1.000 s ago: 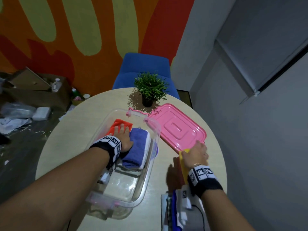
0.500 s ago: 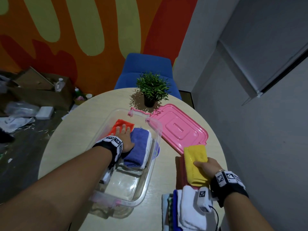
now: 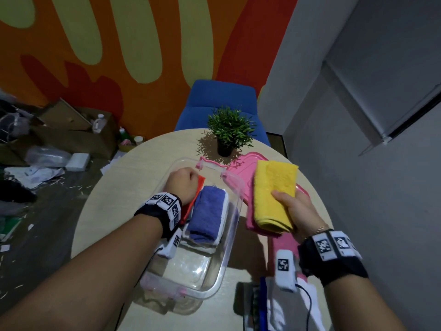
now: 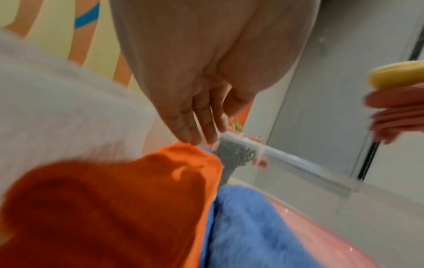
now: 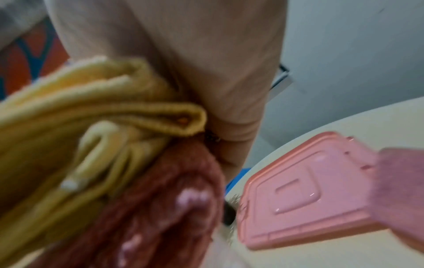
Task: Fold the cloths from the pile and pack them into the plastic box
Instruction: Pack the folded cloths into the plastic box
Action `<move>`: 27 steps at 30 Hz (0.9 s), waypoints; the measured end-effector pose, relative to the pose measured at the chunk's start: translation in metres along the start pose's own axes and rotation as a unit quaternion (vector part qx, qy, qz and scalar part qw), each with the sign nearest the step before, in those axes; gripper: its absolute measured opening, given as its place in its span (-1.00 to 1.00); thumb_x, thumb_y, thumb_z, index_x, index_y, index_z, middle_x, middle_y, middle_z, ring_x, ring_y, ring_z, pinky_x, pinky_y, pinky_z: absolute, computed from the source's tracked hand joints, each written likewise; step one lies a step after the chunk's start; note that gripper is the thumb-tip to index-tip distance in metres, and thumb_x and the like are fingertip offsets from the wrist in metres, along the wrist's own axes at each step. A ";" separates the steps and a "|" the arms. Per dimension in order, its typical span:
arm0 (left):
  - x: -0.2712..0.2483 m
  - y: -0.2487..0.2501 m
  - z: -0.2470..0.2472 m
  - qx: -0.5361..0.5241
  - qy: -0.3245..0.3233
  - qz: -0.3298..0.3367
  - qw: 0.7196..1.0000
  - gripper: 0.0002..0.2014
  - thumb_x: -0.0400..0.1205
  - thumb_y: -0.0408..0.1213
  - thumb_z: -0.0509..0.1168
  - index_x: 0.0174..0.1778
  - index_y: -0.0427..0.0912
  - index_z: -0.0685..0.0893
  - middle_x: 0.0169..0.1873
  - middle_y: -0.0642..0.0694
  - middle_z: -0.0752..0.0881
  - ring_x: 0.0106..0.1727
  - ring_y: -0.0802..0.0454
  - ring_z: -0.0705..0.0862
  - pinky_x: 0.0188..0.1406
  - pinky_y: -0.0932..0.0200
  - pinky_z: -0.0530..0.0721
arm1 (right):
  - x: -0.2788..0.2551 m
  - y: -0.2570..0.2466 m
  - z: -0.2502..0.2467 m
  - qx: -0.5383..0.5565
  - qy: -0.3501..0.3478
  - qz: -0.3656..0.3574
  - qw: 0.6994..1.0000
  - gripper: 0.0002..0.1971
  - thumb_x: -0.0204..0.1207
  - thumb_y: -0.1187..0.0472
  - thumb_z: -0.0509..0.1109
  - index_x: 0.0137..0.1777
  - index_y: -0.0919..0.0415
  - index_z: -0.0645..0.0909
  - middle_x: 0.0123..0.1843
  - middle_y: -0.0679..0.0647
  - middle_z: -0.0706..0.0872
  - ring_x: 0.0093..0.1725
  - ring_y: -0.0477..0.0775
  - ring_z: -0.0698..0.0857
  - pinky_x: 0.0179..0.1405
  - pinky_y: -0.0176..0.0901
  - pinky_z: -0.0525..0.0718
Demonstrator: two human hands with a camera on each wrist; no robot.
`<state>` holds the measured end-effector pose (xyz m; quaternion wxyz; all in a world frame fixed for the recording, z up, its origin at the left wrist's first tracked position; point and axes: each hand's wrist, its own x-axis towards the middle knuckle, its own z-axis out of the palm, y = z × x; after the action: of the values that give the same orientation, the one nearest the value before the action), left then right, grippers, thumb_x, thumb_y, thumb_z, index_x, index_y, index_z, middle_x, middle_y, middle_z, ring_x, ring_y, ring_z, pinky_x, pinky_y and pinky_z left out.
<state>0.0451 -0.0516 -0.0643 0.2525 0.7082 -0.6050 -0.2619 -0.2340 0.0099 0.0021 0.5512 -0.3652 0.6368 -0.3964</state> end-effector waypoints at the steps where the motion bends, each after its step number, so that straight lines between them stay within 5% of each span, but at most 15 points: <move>1: -0.005 0.011 -0.006 -0.051 0.000 0.002 0.999 -0.72 0.74 -0.21 0.19 -0.07 -0.20 0.79 -0.10 -0.20 0.83 0.00 -0.25 0.75 0.05 -0.03 0.66 | -0.002 -0.004 0.018 -0.001 -0.022 0.001 1.000 -0.83 0.61 0.26 0.43 0.16 0.12 0.58 0.02 0.18 0.83 -0.05 0.23 0.85 -0.13 0.06 0.81; 3: -0.019 0.032 -0.011 -0.206 -0.123 -0.022 0.971 -0.62 0.79 -0.03 0.16 -0.11 -0.18 0.76 -0.20 -0.11 0.81 -0.11 -0.16 0.77 -0.02 -0.03 0.70 | 0.000 -0.006 0.056 -0.021 -0.048 0.007 0.999 -0.87 0.62 0.26 0.43 0.08 0.06 0.59 0.08 0.17 0.82 0.04 0.23 0.83 0.05 0.15 0.81; 5: -0.034 0.046 -0.008 -0.346 -0.271 -0.064 0.896 -0.62 0.80 0.04 0.14 0.09 -0.16 0.74 -0.06 -0.13 0.83 0.03 -0.16 0.80 0.13 -0.04 0.73 | 0.003 0.002 0.085 -0.063 -0.050 0.006 0.997 -0.93 0.55 0.22 0.44 0.00 0.09 0.64 0.05 0.26 0.81 0.07 0.35 0.80 0.18 0.36 0.73; 6: -0.038 0.044 -0.002 -0.389 -0.306 -0.062 0.867 -0.66 0.80 -0.02 0.17 0.22 -0.18 0.70 0.07 -0.19 0.83 0.15 -0.21 0.79 0.25 -0.12 0.71 | 0.008 0.009 0.094 -0.079 -0.048 0.002 0.996 -0.89 0.47 0.18 0.44 -0.03 0.13 0.67 0.03 0.33 0.81 0.04 0.45 0.78 0.15 0.47 0.70; 8: -0.033 0.028 0.012 -0.391 -0.294 -0.023 0.872 -0.74 0.79 -0.19 0.21 0.35 -0.16 0.64 0.24 -0.22 0.77 0.29 -0.22 0.74 0.37 -0.20 0.65 | 0.015 0.016 0.103 -0.121 -0.042 -0.012 0.992 -0.79 0.41 0.13 0.42 0.02 0.14 0.70 -0.01 0.27 0.83 0.01 0.41 0.79 0.14 0.43 0.72; 10: -0.020 0.007 0.025 -0.318 -0.249 -0.012 0.915 -0.71 0.77 -0.11 0.23 0.35 -0.10 0.65 0.25 -0.14 0.77 0.29 -0.16 0.73 0.37 -0.21 0.64 | 0.018 0.017 0.102 -0.187 -0.028 -0.033 0.981 -0.68 0.55 0.14 0.42 0.27 0.20 0.67 0.07 0.08 0.81 0.05 0.19 0.79 0.22 0.21 0.73; 13: -0.003 -0.015 0.042 -0.098 -0.220 -0.013 0.971 -0.44 0.69 0.14 0.25 0.31 -0.31 0.65 0.14 -0.18 0.76 0.23 -0.25 0.71 0.16 -0.04 0.64 | 0.018 0.015 0.086 -0.240 0.040 -0.058 0.968 -0.51 0.65 0.15 0.37 0.55 0.26 0.47 0.27 0.09 0.72 0.23 0.13 0.72 0.35 0.13 0.66; 15: -0.001 -0.018 0.054 0.030 -0.216 -0.029 0.976 -0.45 0.69 0.12 0.31 0.21 -0.39 0.65 0.08 -0.29 0.74 0.17 -0.32 0.69 -0.06 0.04 0.53 | 0.017 0.017 0.073 -0.247 0.067 -0.081 0.963 -0.56 0.66 0.18 0.37 0.52 0.22 0.51 0.24 0.04 0.71 0.24 0.08 0.70 0.35 0.00 0.63; 19: -0.006 0.001 0.062 0.157 -0.148 -0.046 0.975 -0.44 0.65 0.10 0.38 0.33 -0.33 0.54 0.21 -0.31 0.70 0.22 -0.30 0.68 0.01 -0.04 0.59 | 0.009 0.023 0.047 -0.284 0.080 -0.114 0.949 -0.67 0.65 0.22 0.38 0.40 0.13 0.60 0.11 -0.10 0.69 0.07 -0.07 0.65 0.11 -0.21 0.55; 21: -0.010 0.018 0.057 0.213 -0.066 0.012 0.975 -0.40 0.63 0.05 0.41 0.44 -0.20 0.37 0.31 -0.27 0.58 0.30 -0.31 0.59 0.11 -0.11 0.65 | 0.010 0.030 0.030 -0.285 0.085 -0.107 0.949 -0.73 0.63 0.23 0.40 0.32 0.13 0.64 0.08 -0.10 0.71 0.06 -0.08 0.67 0.16 -0.13 0.62; 23: -0.013 0.030 0.054 0.295 -0.006 0.141 0.945 -0.50 0.64 0.08 0.33 0.41 -0.07 0.39 0.39 -0.18 0.49 0.40 -0.25 0.45 0.27 -0.19 0.59 | 0.011 0.038 0.013 -0.281 0.097 -0.087 0.951 -0.79 0.62 0.23 0.41 0.23 0.12 0.68 0.06 -0.10 0.74 0.10 -0.04 0.69 0.27 -0.01 0.65; 25: -0.014 0.028 0.058 0.330 -0.083 0.191 0.921 -0.46 0.66 0.23 0.17 0.52 0.09 0.37 0.61 -0.12 0.28 0.63 -0.29 0.19 0.53 -0.46 0.25 | 0.013 0.044 -0.004 -0.279 0.104 -0.060 0.953 -0.82 0.63 0.25 0.39 0.19 0.13 0.69 0.07 -0.06 0.75 0.14 0.02 0.71 0.33 0.04 0.64; 27: -0.013 0.011 0.069 0.341 -0.215 0.123 0.907 -0.32 0.68 0.35 -0.02 0.72 0.28 0.00 0.76 0.04 -0.22 0.74 -0.34 -0.23 0.53 -0.63 -0.22 | 0.013 0.050 -0.020 -0.280 0.113 -0.033 0.953 -0.84 0.64 0.28 0.38 0.17 0.14 0.68 0.10 0.03 0.76 0.13 0.08 0.72 0.35 0.08 0.65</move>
<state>-0.0117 -0.0430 -0.1070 -0.1102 0.5976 -0.7795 -0.1518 -0.2570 0.0213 -0.0475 0.3377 -0.4785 0.7681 -0.2588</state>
